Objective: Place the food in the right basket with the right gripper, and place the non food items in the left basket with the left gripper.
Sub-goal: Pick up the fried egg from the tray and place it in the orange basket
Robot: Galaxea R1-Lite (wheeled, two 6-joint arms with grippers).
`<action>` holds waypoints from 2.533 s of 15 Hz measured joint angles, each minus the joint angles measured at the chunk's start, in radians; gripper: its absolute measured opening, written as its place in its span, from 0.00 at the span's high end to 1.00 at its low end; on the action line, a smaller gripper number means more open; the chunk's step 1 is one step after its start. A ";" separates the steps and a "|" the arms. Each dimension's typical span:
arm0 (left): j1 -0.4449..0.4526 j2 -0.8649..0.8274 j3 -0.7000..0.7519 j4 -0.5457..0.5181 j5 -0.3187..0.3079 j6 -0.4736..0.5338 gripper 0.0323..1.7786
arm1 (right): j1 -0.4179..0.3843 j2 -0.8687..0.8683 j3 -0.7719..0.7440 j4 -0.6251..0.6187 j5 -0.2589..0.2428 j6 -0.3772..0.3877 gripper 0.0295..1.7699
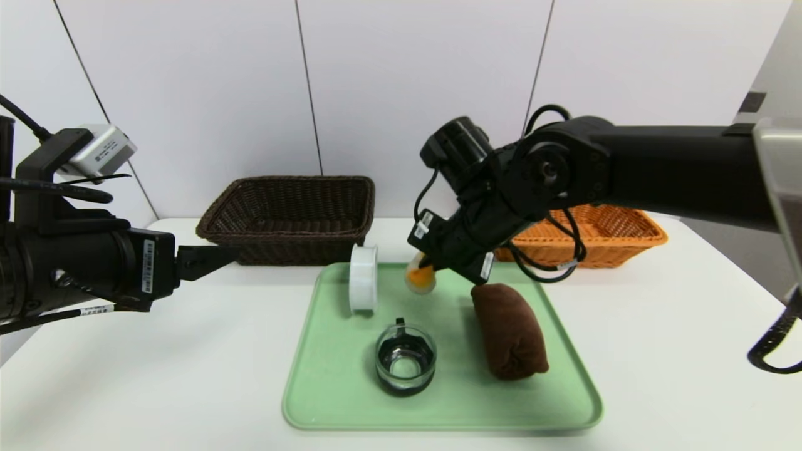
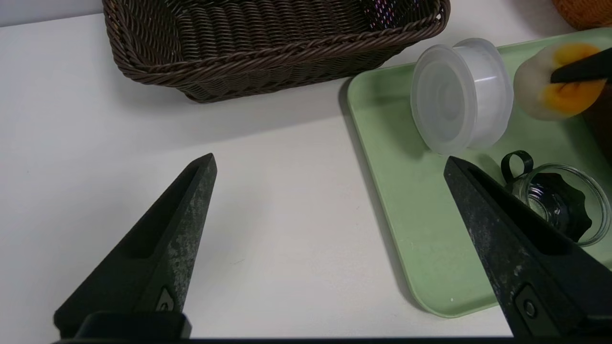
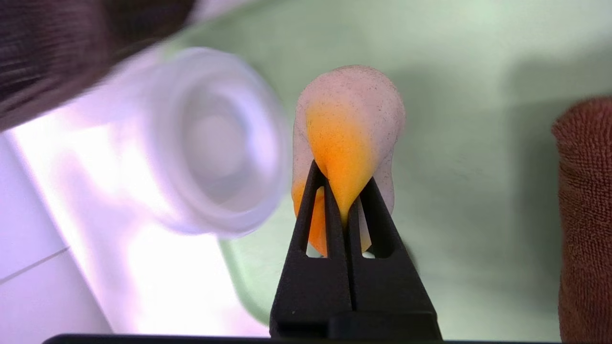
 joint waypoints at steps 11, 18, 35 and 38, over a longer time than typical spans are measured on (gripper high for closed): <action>0.000 0.011 0.001 0.000 0.000 -0.001 0.05 | -0.250 -0.189 0.002 -0.285 -0.115 -0.378 0.98; -0.003 0.040 -0.005 -0.002 -0.001 0.000 0.05 | -0.511 -0.086 0.002 -0.286 -0.038 -0.367 0.98; -0.041 0.106 0.016 -0.198 0.001 0.008 0.05 | -0.558 0.066 0.000 -0.291 -0.038 -0.378 0.98; -0.042 0.105 0.023 -0.210 -0.001 0.010 0.05 | -0.556 0.066 0.001 -0.289 -0.038 -0.380 0.85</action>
